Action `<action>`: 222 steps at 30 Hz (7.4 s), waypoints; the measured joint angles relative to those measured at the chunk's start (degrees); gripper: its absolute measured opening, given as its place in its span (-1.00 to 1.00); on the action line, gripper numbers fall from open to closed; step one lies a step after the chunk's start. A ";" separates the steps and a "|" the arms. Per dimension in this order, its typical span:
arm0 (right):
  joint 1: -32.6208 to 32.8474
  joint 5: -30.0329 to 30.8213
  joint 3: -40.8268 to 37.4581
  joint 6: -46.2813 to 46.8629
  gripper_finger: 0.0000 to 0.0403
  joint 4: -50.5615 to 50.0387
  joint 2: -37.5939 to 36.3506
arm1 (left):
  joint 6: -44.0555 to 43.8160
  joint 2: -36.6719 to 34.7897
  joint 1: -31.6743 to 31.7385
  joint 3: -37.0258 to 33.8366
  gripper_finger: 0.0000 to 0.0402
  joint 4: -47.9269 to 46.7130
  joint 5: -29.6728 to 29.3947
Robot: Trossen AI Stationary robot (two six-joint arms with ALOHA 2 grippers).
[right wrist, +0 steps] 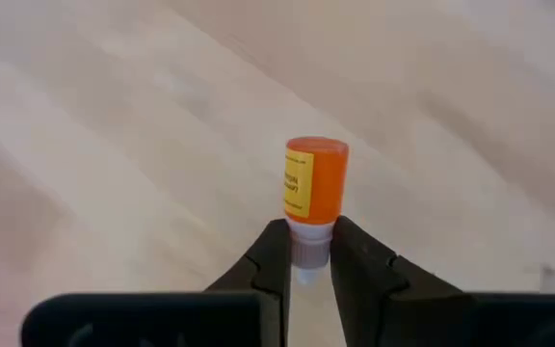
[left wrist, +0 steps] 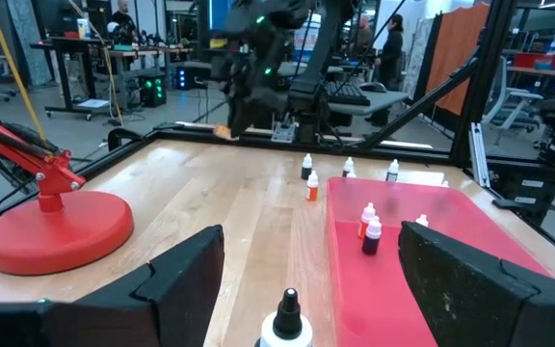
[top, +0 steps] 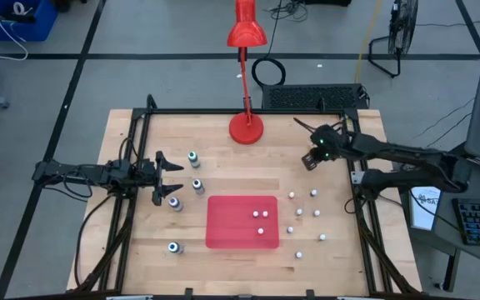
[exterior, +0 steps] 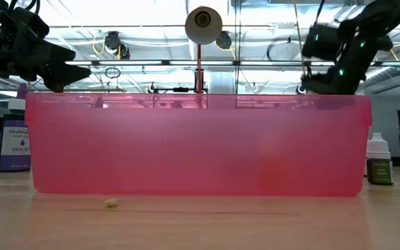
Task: Pick & Place food coloring
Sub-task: Put the small yellow food coloring bottle into the pink container, then put the small purple food coloring bottle into the pink container
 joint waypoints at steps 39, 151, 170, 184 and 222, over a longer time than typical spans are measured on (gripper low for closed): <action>52.27 12.59 0.11 -18.00 -0.82 48.10 15.82 | -15.41 0.26 0.02 0.00 0.52 15.08 -8.87; 50.99 12.81 0.11 -19.22 -0.94 51.98 20.21 | 2.39 99.39 -9.30 79.69 0.52 -23.57 -2.45; 50.98 12.66 0.11 -9.23 -0.44 29.14 10.62 | 0.19 92.33 -17.31 75.18 0.52 -26.93 -14.93; 48.69 12.64 2.14 -6.45 0.13 24.01 1.65 | -1.61 49.40 -20.46 25.77 0.52 10.86 -20.74; 30.61 2.03 18.08 -10.91 0.07 -10.57 29.85 | -1.43 -0.50 -20.46 2.12 0.52 -6.99 -20.55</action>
